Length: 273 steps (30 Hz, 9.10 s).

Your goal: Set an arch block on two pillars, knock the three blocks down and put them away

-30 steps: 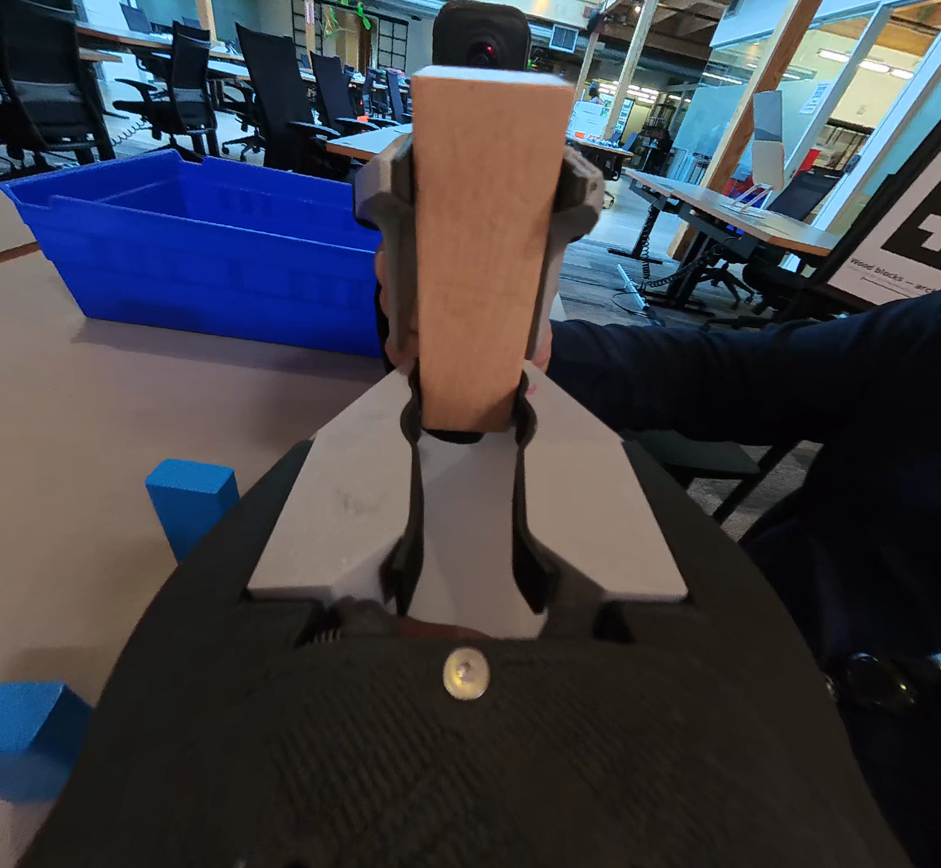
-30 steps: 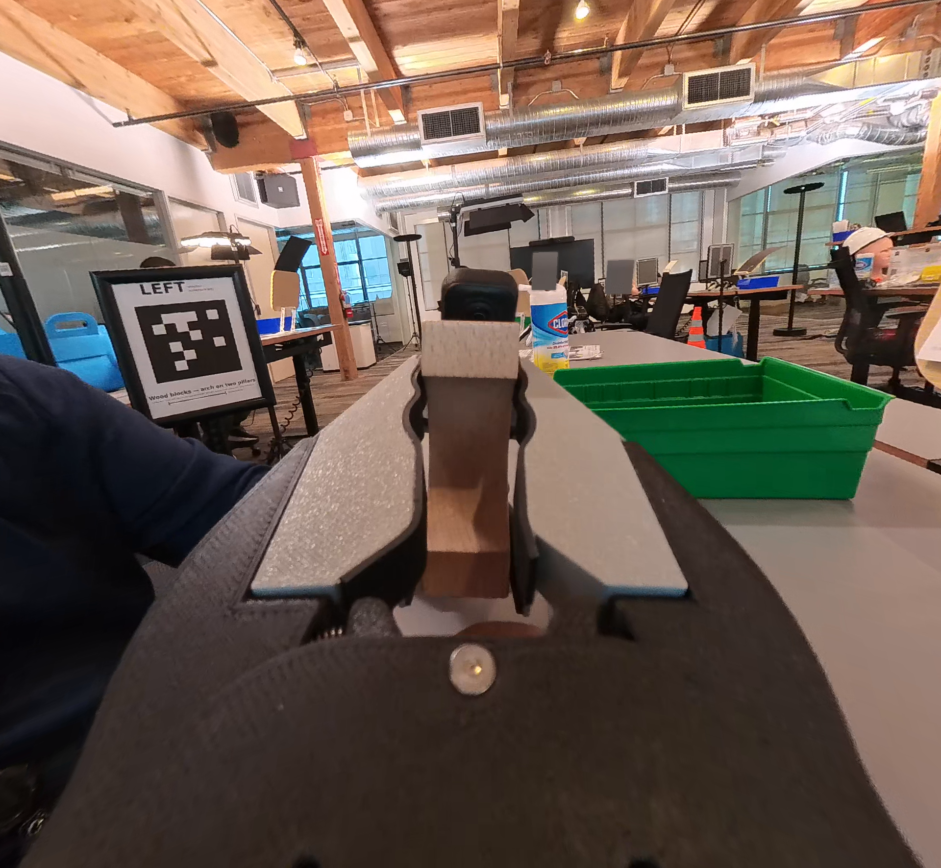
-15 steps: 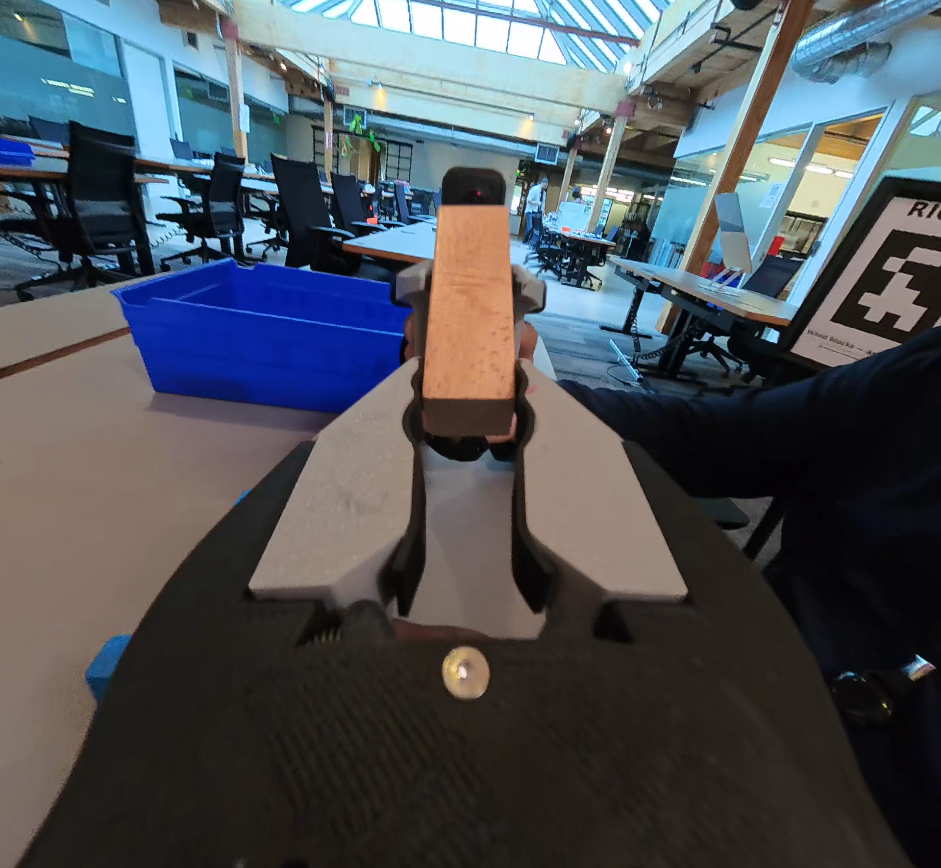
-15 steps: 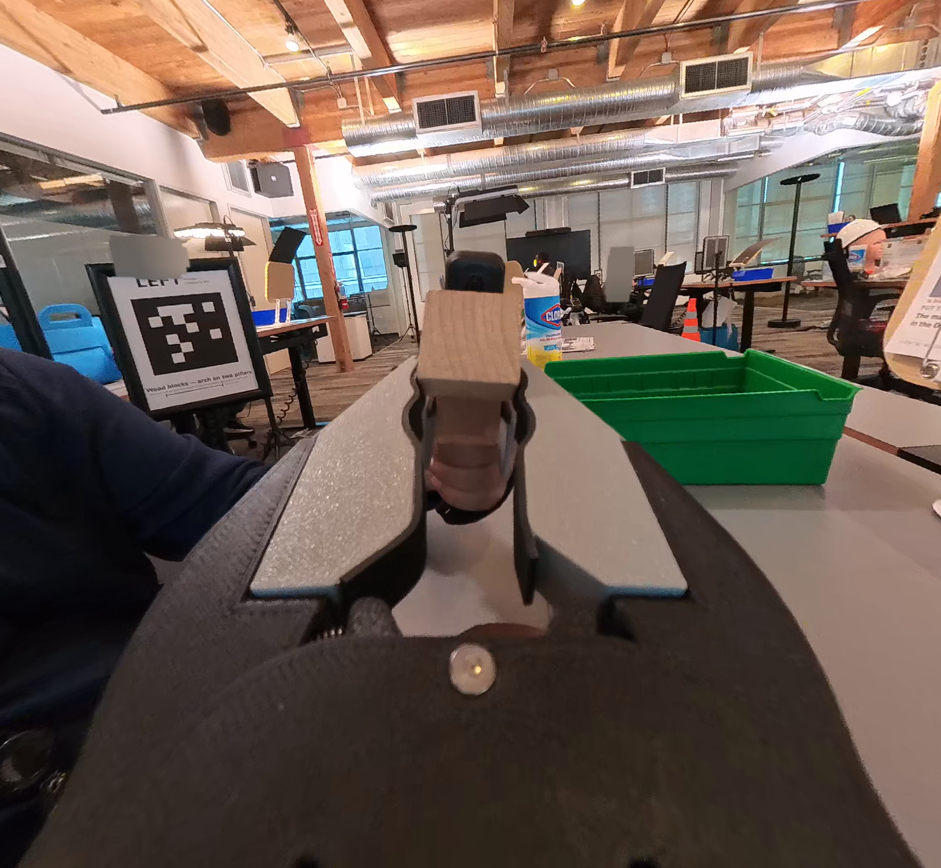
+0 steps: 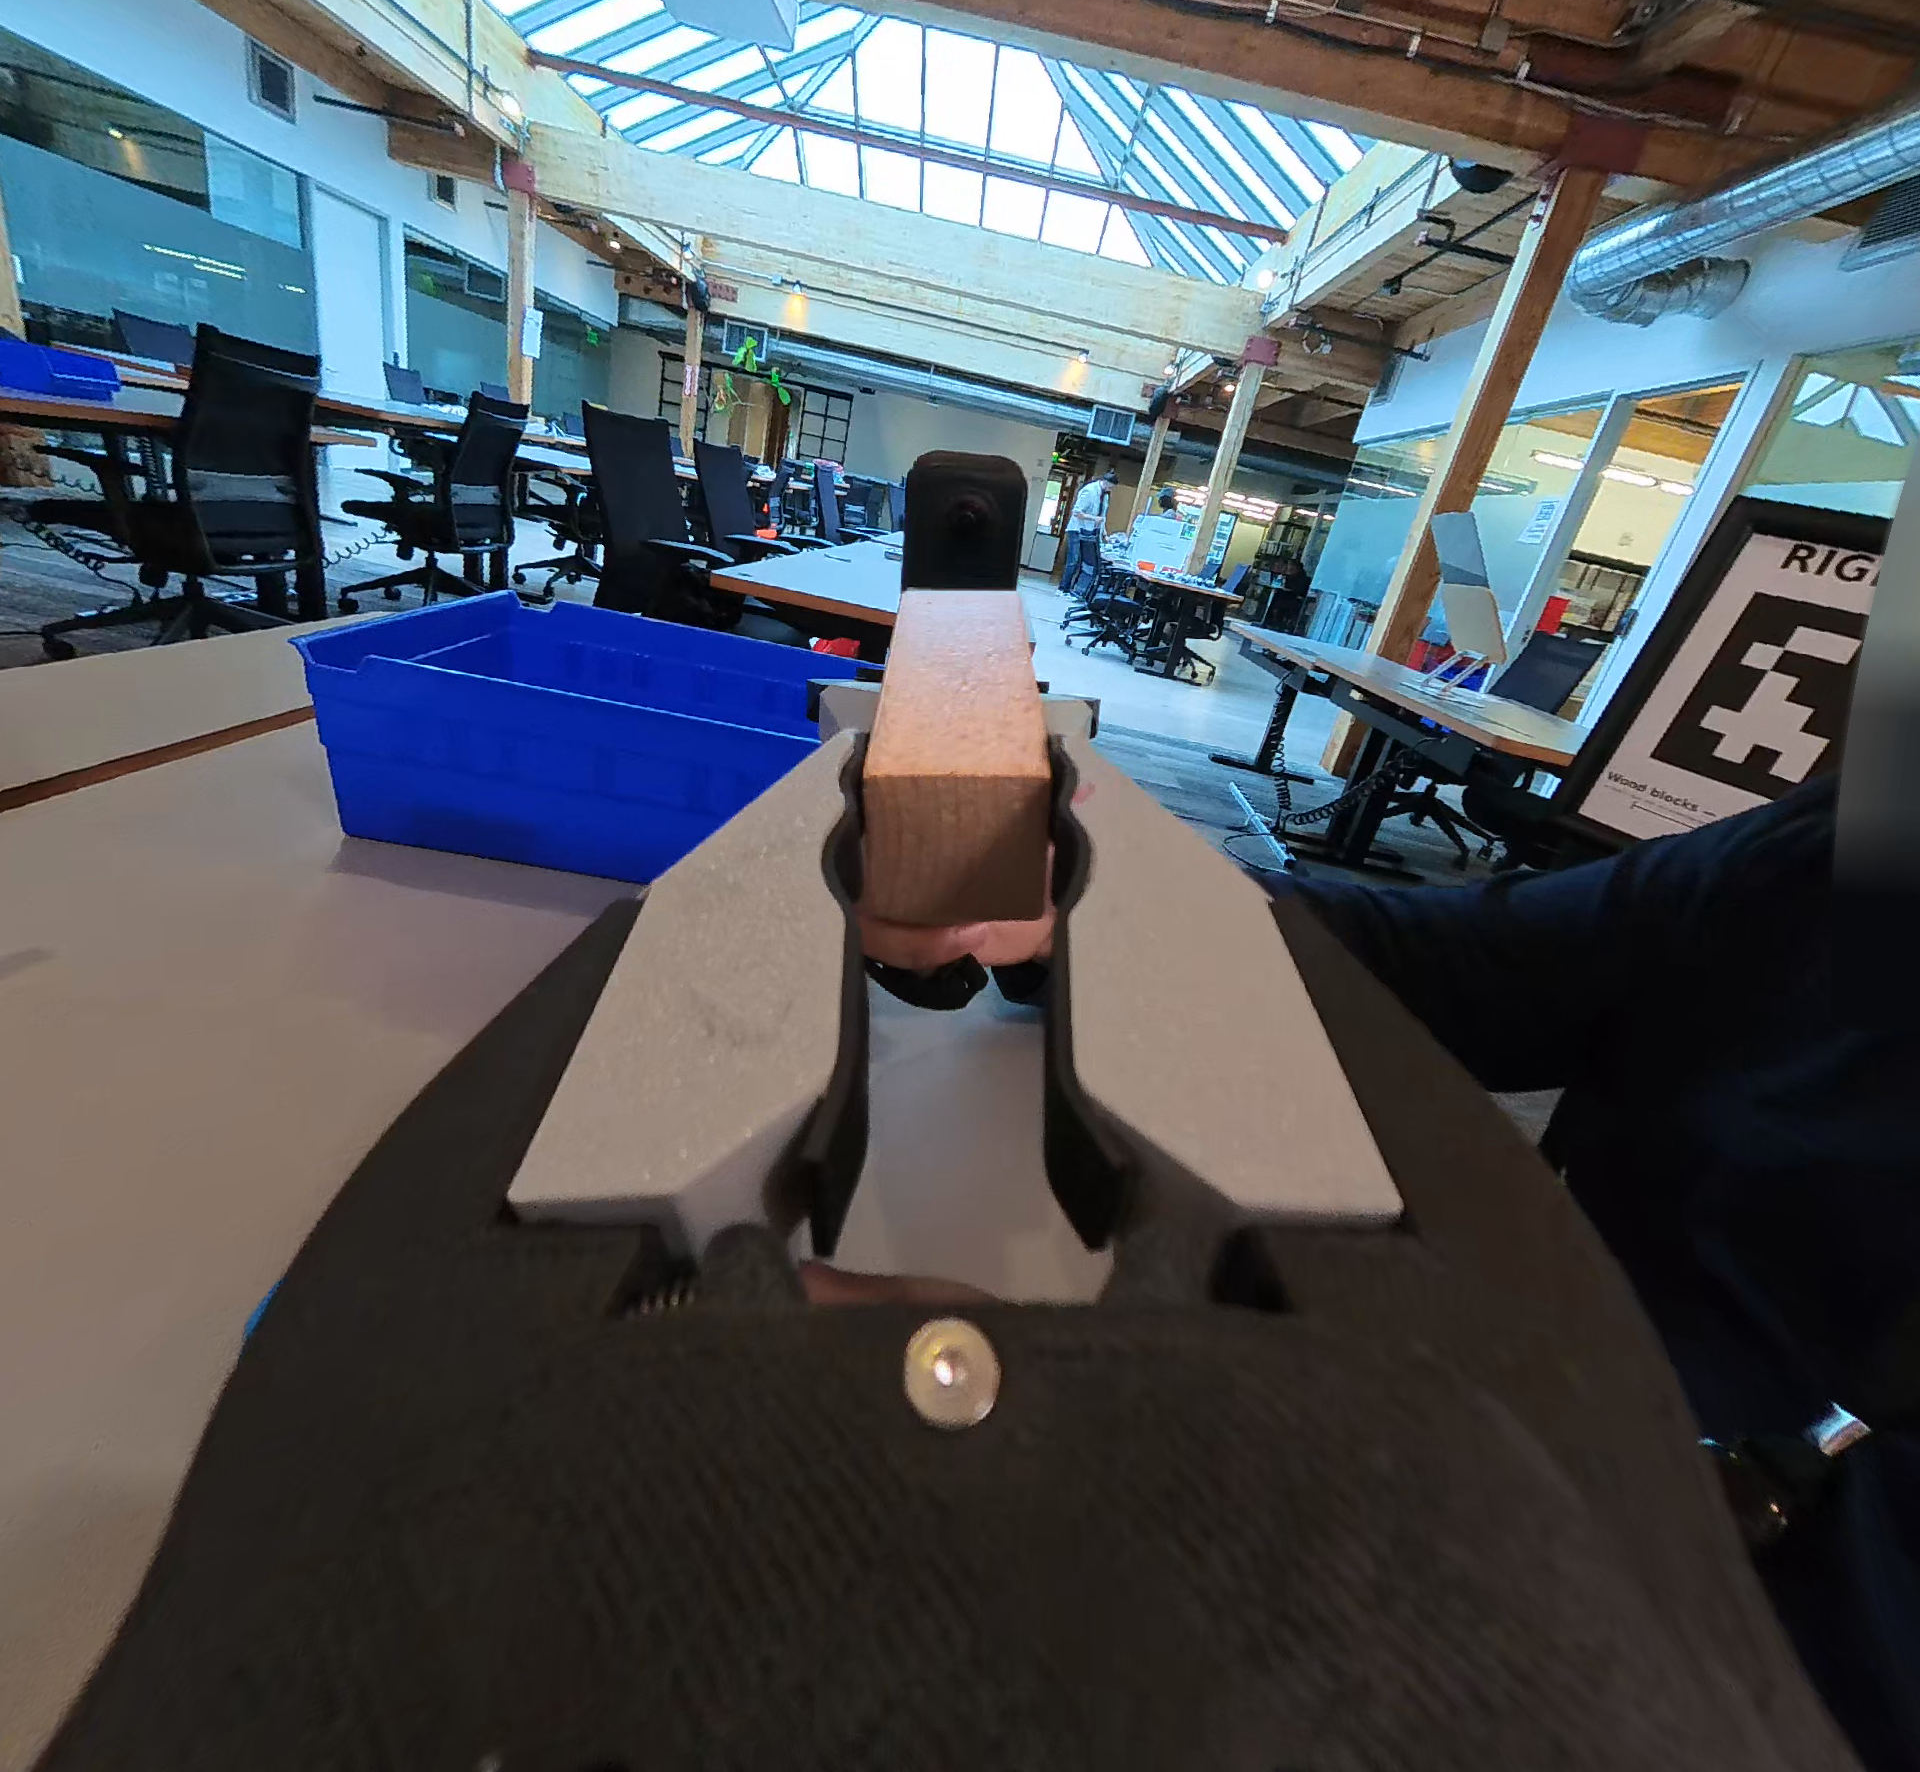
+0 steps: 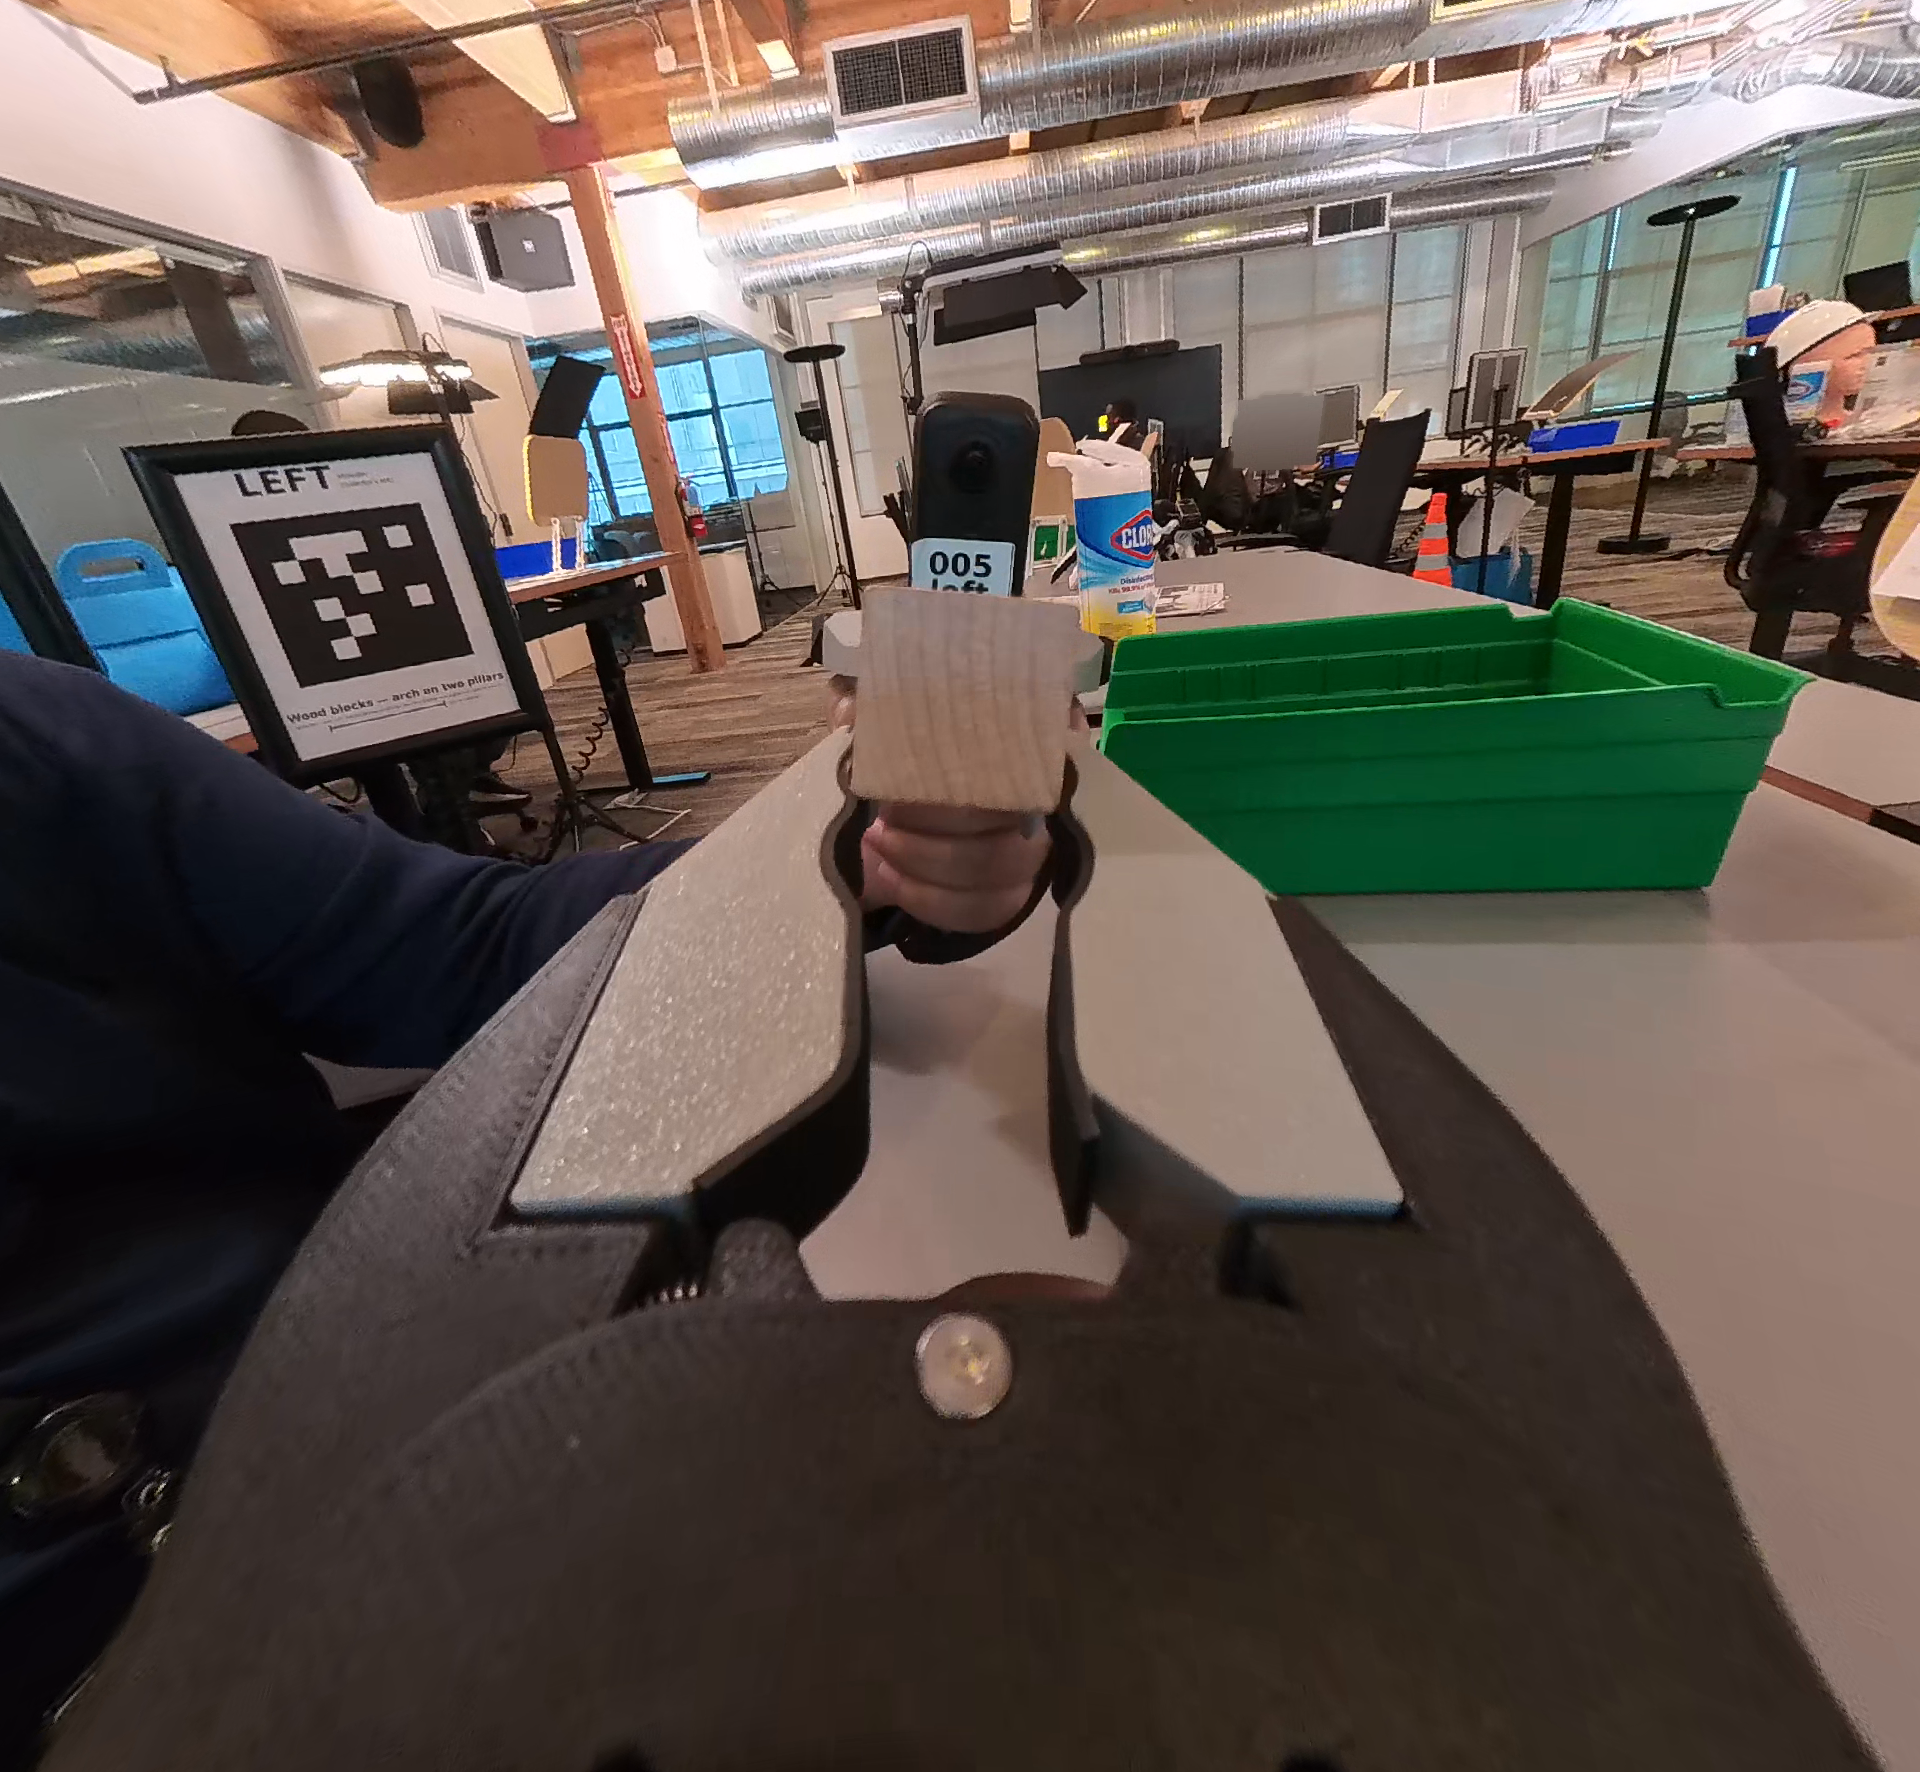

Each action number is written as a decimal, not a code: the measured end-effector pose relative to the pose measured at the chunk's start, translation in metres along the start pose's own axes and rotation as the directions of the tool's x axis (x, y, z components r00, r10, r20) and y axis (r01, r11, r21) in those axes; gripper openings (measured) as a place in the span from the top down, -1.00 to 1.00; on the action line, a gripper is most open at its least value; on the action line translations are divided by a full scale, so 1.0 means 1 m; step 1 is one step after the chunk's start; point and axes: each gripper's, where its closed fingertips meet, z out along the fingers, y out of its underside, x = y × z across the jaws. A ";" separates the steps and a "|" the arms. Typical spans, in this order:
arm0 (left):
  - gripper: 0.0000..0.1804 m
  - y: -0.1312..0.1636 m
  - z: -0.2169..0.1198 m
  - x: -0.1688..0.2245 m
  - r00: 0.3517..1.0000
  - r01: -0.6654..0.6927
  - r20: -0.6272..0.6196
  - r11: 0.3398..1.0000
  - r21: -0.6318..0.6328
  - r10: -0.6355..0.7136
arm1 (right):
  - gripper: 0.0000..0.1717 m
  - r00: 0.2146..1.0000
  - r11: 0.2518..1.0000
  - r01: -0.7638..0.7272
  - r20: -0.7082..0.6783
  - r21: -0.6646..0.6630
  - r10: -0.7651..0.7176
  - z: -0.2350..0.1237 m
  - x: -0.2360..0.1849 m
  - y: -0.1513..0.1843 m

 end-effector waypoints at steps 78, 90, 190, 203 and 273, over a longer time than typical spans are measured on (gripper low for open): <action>0.65 0.028 -0.001 -0.015 0.999 0.018 0.051 0.989 -0.150 -0.011 | 0.61 0.996 0.968 -0.086 -0.043 -0.238 0.078 0.001 0.013 0.042; 0.65 0.039 0.002 -0.013 0.999 0.015 0.039 0.978 -0.209 -0.007 | 0.61 0.999 0.901 -0.027 -0.040 -0.433 0.010 -0.002 0.009 0.074; 0.67 0.134 -0.070 -0.130 0.888 0.087 0.372 0.697 -0.712 0.270 | 0.95 0.953 0.834 0.011 -0.248 -0.551 -0.176 -0.020 0.096 0.060; 0.66 0.131 -0.084 -0.119 0.858 0.107 0.426 0.710 -0.696 0.288 | 0.60 0.695 0.525 -0.174 -0.481 -0.833 -0.534 -0.097 0.152 0.114; 0.65 0.148 -0.088 -0.104 0.881 0.129 0.385 0.644 -0.754 0.274 | 0.67 0.938 0.713 0.015 -0.238 -0.701 -0.253 -0.053 0.118 0.102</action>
